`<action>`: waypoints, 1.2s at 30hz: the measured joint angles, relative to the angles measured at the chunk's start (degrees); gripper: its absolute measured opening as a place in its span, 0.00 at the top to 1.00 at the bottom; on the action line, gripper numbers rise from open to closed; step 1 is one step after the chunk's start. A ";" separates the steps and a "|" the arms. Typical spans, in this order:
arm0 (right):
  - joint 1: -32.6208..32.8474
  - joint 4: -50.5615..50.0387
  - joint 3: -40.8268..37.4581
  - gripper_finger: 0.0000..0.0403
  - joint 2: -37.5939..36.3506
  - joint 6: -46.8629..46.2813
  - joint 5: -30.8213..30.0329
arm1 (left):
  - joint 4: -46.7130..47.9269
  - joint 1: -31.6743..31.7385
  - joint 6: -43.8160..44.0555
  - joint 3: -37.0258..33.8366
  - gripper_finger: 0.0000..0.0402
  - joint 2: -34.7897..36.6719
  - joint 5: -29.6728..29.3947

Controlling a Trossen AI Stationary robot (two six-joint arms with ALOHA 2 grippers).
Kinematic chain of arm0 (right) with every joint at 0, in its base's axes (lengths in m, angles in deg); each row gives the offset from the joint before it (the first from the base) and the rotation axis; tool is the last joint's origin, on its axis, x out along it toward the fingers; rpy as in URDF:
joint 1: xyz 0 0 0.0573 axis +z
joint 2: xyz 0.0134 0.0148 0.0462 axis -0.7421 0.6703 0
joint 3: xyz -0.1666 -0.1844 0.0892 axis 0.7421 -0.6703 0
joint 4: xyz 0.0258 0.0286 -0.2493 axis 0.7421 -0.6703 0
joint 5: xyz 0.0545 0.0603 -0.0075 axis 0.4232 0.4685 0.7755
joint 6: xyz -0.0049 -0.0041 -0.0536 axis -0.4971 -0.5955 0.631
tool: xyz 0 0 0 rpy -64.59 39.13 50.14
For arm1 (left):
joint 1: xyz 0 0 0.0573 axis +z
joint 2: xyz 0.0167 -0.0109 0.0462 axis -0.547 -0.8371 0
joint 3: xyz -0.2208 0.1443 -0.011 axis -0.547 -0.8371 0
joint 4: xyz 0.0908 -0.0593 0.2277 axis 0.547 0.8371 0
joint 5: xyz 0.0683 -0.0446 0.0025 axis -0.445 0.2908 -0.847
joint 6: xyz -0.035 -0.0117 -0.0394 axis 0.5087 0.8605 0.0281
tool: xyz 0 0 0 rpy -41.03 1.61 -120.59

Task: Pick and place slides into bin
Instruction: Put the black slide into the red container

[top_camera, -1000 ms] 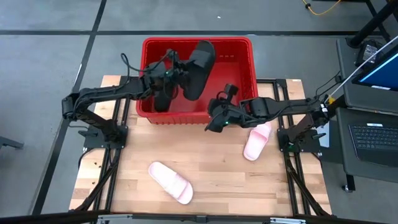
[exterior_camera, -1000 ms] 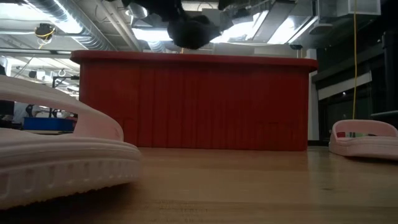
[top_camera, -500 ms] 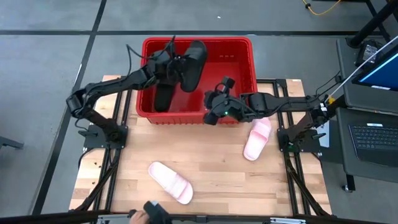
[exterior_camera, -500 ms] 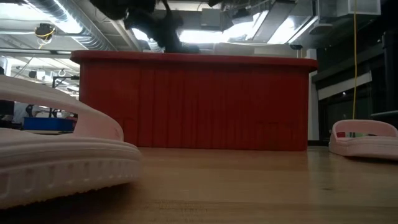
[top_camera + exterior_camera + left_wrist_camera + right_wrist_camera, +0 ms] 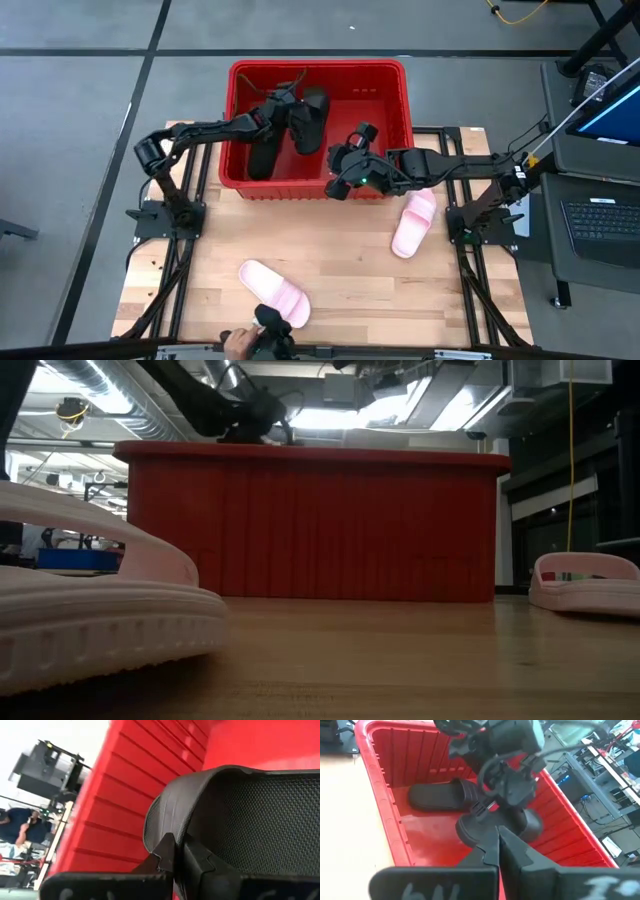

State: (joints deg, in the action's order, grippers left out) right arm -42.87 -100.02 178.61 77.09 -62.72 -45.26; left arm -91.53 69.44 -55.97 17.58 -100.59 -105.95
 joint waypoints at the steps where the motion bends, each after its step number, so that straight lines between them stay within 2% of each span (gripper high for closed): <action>1: 0.00 -0.03 0.00 0.99 0.00 0.00 0.00 | 0.12 0.04 0.10 0.00 0.99 -0.62 -0.02; 10: 0.00 -0.15 0.02 0.99 0.00 0.01 0.00 | 3.77 0.25 2.99 0.00 0.99 -4.11 -2.31; 15: 0.00 -0.20 0.02 0.99 0.00 -0.01 0.00 | 4.94 1.03 4.07 -0.64 0.99 -4.07 -1.91; 18: 0.00 -0.22 0.02 0.99 0.00 0.01 0.00 | 4.60 1.69 4.85 -2.26 0.99 -3.98 0.61; 23: 0.00 -0.28 0.02 0.99 0.00 0.07 0.00 | 2.66 1.85 2.83 -5.09 0.99 -3.98 -0.23; 36: -0.06 -0.49 0.02 0.99 0.00 -0.47 0.00 | 4.43 1.83 2.87 -5.14 0.99 -3.87 -0.67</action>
State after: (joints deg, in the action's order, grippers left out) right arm -42.93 -100.51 178.63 77.09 -63.19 -45.26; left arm -87.10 71.27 -53.10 12.45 -104.46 -106.62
